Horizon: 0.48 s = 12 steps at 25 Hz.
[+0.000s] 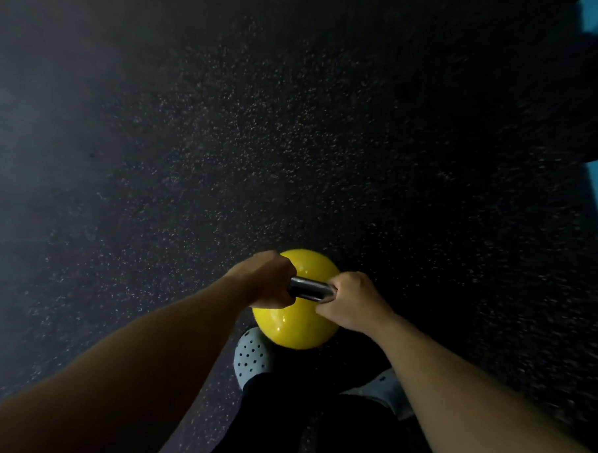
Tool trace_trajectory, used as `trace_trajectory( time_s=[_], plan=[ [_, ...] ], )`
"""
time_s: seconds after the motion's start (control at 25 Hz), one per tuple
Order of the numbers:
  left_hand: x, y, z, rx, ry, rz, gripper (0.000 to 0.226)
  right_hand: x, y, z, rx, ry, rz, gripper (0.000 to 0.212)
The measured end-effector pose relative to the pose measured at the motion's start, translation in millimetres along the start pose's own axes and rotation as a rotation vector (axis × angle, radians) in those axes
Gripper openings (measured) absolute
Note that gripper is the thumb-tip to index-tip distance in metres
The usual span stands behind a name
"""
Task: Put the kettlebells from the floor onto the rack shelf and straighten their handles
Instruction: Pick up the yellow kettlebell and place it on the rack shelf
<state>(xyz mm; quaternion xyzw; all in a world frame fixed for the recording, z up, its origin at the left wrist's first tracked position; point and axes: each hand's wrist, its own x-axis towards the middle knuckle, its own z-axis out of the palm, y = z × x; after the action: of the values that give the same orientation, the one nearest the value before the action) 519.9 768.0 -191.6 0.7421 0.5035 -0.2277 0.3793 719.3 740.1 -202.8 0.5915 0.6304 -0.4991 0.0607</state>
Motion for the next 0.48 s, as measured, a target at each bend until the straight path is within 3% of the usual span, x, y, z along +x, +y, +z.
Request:
trace_trajectory(
  time_s=[0.28, 0.48],
  plan=[
    [39.0, 197.7, -108.9, 0.193, 0.004, 0.262, 0.023, -109.8, 82.1, -142.5, 0.097, 0.344, 0.166, 0.024],
    [83.3, 380.9, -195.9, 0.406, 0.051, 0.46, 0.025, -193.0, 160.2, -269.4, 0.17, 0.646, 0.263, 0.023]
  ],
)
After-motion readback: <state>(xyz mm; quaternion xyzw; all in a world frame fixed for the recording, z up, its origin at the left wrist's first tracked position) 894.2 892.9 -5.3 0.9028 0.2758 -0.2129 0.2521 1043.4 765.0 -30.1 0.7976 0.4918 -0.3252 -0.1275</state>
